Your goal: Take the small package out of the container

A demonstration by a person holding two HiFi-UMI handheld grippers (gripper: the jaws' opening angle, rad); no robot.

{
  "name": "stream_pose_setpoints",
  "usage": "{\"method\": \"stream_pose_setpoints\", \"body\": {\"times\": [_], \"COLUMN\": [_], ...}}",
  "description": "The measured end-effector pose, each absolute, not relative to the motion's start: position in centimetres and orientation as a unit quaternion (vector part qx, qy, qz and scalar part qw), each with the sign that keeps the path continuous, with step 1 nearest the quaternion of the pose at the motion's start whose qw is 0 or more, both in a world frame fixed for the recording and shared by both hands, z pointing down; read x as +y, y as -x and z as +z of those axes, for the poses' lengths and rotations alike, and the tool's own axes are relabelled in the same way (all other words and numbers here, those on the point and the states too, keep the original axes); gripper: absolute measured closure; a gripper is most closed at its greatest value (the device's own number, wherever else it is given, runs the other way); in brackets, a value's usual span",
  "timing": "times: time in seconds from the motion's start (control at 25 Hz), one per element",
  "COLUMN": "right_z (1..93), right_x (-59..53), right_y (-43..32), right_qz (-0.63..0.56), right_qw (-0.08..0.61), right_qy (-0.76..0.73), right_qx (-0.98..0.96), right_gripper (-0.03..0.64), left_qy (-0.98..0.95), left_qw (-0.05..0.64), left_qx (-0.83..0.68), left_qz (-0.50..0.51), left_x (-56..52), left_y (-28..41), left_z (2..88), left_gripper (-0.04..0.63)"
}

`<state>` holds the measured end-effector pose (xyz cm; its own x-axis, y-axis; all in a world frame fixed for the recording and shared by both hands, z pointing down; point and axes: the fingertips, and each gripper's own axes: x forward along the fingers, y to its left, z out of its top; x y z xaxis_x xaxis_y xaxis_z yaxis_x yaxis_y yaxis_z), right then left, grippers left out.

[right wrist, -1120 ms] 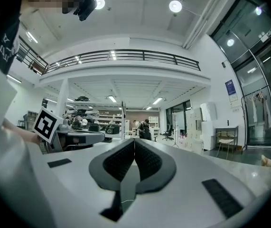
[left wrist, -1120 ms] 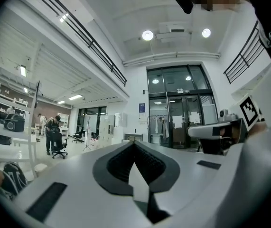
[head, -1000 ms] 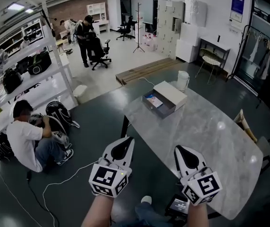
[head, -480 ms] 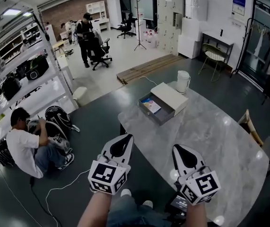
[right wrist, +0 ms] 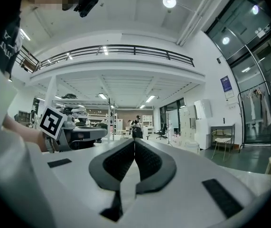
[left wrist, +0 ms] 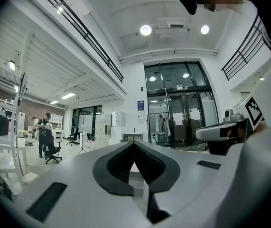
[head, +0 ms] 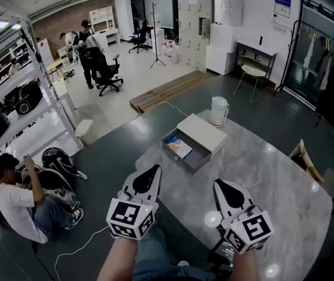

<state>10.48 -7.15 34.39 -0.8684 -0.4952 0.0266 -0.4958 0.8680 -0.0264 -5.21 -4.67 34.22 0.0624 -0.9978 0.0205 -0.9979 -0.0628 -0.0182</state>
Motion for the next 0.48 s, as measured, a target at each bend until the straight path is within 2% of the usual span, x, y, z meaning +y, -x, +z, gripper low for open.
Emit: {"method": "stream_pose_setpoints", "body": {"times": [0.48], "right_z": [37.0], "right_x": [-18.3], "right_y": [0.2], "right_qz": [0.055], "right_qw": [0.039], "right_qy": [-0.349], "right_qx": [-0.935], "right_gripper": [0.591], "left_qy": [-0.771], "left_qw": [0.016], "left_qx": [-0.636], "left_qz": [0.03], "left_x": [-16.7], "left_y": [17.2], "left_z": [36.9], "left_gripper": [0.584]}}
